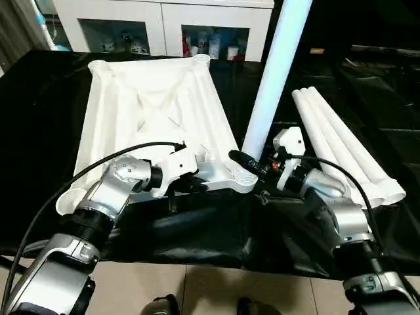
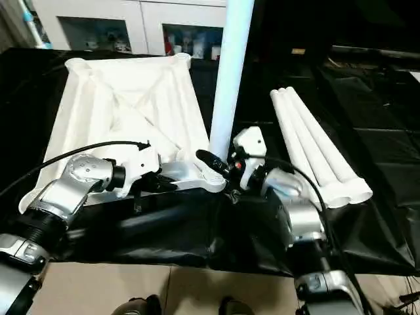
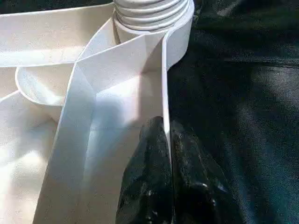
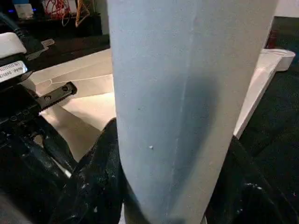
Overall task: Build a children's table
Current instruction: Insert table leg to table base, then rotate leg to tighten
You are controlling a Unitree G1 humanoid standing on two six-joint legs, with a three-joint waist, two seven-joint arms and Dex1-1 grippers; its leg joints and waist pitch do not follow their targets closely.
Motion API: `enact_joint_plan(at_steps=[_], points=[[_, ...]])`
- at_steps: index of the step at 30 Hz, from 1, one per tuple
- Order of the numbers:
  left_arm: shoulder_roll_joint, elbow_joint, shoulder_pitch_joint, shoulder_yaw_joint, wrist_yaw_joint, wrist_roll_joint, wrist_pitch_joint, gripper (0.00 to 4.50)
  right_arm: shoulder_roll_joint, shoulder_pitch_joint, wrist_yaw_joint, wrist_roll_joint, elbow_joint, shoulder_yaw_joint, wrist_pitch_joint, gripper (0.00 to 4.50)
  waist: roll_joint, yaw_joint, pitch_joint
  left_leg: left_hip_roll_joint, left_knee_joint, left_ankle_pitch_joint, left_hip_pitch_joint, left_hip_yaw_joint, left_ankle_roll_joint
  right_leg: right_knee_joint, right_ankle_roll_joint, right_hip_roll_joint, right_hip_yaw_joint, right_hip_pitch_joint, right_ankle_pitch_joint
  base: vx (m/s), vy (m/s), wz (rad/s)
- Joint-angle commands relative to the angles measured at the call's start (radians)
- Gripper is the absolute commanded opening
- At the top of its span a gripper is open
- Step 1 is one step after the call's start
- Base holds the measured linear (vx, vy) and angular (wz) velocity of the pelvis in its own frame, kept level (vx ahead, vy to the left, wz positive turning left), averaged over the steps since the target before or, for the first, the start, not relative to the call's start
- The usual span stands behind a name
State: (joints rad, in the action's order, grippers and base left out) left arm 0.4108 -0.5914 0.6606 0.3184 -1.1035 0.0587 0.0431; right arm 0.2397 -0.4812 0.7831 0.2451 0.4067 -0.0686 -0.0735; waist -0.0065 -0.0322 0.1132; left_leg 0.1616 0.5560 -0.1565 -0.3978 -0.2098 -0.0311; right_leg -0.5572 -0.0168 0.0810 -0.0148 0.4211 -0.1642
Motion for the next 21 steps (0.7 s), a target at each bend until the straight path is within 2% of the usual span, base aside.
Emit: enact_joint_plan(at_steps=[1,2,3,4,5,7,8,9,11,12,13,15,16,17,18,20,21], points=[[0.013,0.006,-0.017,-0.009,0.004,0.001,-0.021,0.0,0.016,0.039,0.002,-0.032,0.105,-0.03,-0.08,1.84,-0.012,0.005,-0.038,0.071,-0.091,-0.546,0.043,0.054,-0.025,0.093,0.112,0.073,0.033,0.005,-0.667,0.0,0.0,0.0],[0.018,0.005,-0.021,-0.012,0.006,0.002,-0.027,0.0,0.014,0.037,0.005,-0.033,0.107,-0.033,-0.079,1.84,-0.007,0.004,-0.036,0.071,-0.091,-0.548,0.043,0.056,-0.026,0.093,0.11,0.075,0.033,0.005,-0.677,0.0,0.0,0.0],[0.033,0.02,-0.038,-0.019,-0.001,-0.004,-0.031,0.0,0.007,0.036,0.011,-0.038,0.111,-0.043,-0.077,1.84,-0.014,0.006,-0.035,0.071,-0.092,-0.551,0.04,0.059,-0.027,0.094,0.103,0.077,0.032,0.005,-0.699,0.0,0.0,0.0],[0.035,0.022,-0.041,-0.02,-0.002,-0.005,-0.031,0.0,0.005,0.036,0.012,-0.039,0.113,-0.044,-0.076,1.84,-0.009,0.004,-0.028,0.071,-0.095,-0.556,0.039,0.06,-0.029,0.095,0.099,0.078,0.033,0.008,-0.707,0.0,0.0,0.0],[0.039,0.025,-0.049,-0.022,-0.003,-0.007,-0.033,0.0,0.001,0.038,0.011,-0.041,0.115,-0.048,-0.071,1.84,-0.006,0.004,-0.027,0.072,-0.096,-0.56,0.039,0.061,-0.031,0.095,0.096,0.078,0.034,0.009,-0.707,0.0,0.0,0.0],[0.045,0.034,-0.058,-0.024,0.003,-0.004,-0.036,0.0,-0.003,0.036,0.016,-0.042,0.124,-0.048,-0.075,1.84,-0.017,0.004,-0.031,0.07,-0.095,-0.551,0.036,0.062,-0.027,0.093,0.087,0.081,0.034,0.006,-0.723,0.0,0.0,0.0],[0.053,0.044,-0.061,-0.029,-0.008,-0.013,-0.03,0.0,-0.004,0.028,0.029,-0.043,0.134,-0.053,-0.076,1.84,-0.014,0.003,-0.028,0.071,-0.095,-0.55,0.038,0.061,-0.026,0.096,0.086,0.081,0.035,0.009,-0.729,0.0,0.0,0.0],[0.057,0.047,-0.063,-0.033,-0.015,-0.019,-0.028,0.0,-0.001,0.022,0.039,-0.049,0.144,-0.06,-0.07,1.84,-0.017,0.006,-0.024,0.069,-0.096,-0.554,0.036,0.06,-0.023,0.099,0.079,0.077,0.034,0.011,-0.738,0.0,0.0,0.0],[0.06,0.041,-0.059,-0.032,-0.02,-0.018,-0.03,0.0,0.006,0.013,0.052,-0.052,0.155,-0.063,-0.066,1.84,-0.025,0.006,-0.027,0.069,-0.097,-0.536,0.033,0.06,-0.02,0.097,0.078,0.078,0.033,0.008,-0.736,0.0,0.0,0.0],[0.065,0.03,-0.052,-0.028,-0.024,-0.011,-0.042,0.0,0.012,0.002,0.061,-0.053,0.163,-0.061,-0.066,1.84,-0.023,0.005,-0.025,0.069,-0.096,-0.539,0.036,0.061,-0.019,0.097,0.078,0.079,0.034,0.011,-0.742,0.0,0.0,0.0],[0.067,0.022,-0.046,-0.025,-0.032,-0.01,-0.053,0.0,0.018,-0.006,0.075,-0.049,0.167,-0.059,-0.065,1.84,-0.016,0.002,-0.021,0.069,-0.095,-0.551,0.043,0.059,-0.022,0.102,0.078,0.078,0.036,0.018,-0.746,0.0,0.0,0.0],[0.064,0.014,-0.037,-0.025,-0.047,-0.02,-0.063,0.0,0.035,-0.02,0.106,-0.046,0.181,-0.061,-0.056,1.84,-0.023,0.003,-0.014,0.068,-0.096,-0.569,0.043,0.06,-0.023,0.104,0.074,0.077,0.034,0.018,-0.756,0.0,0.0,0.0],[0.061,0.011,-0.034,-0.027,-0.056,-0.028,-0.074,0.0,0.045,-0.025,0.126,-0.045,0.189,-0.063,-0.051,1.84,-0.028,0.003,-0.015,0.068,-0.095,-0.567,0.044,0.059,-0.019,0.104,0.073,0.077,0.033,0.018,-0.761,0.0,0.0,0.0],[0.061,0.011,-0.034,-0.027,-0.056,-0.028,-0.074,0.0,0.045,-0.025,0.126,-0.045,0.189,-0.063,-0.051,1.84,-0.024,0.0,-0.014,0.07,-0.094,-0.563,0.048,0.058,-0.018,0.104,0.075,0.078,0.036,0.021,-0.761,0.0,0.0,0.0],[0.062,0.015,-0.026,-0.032,-0.094,-0.05,-0.09,0.0,0.063,-0.038,0.173,-0.044,0.205,-0.069,-0.037,1.84,-0.024,0.0,-0.014,0.07,-0.093,-0.563,0.051,0.057,-0.018,0.105,0.078,0.078,0.037,0.023,-0.757,0.0,0.0,0.0],[0.063,0.024,-0.027,-0.035,-0.109,-0.061,-0.086,0.0,0.07,-0.039,0.192,-0.042,0.204,-0.072,-0.037,1.84,-0.017,-0.001,-0.012,0.071,-0.098,-0.565,0.048,0.056,-0.022,0.1,0.094,0.074,0.036,0.018,-0.705,0.0,0.0,0.0],[0.063,0.034,-0.029,-0.039,-0.116,-0.068,-0.075,0.0,0.077,-0.042,0.205,-0.045,0.204,-0.074,-0.034,1.84,-0.017,-0.002,-0.013,0.072,-0.099,-0.553,0.048,0.055,-0.02,0.096,0.107,0.073,0.037,0.016,-0.668,0.0,0.0,0.0]])
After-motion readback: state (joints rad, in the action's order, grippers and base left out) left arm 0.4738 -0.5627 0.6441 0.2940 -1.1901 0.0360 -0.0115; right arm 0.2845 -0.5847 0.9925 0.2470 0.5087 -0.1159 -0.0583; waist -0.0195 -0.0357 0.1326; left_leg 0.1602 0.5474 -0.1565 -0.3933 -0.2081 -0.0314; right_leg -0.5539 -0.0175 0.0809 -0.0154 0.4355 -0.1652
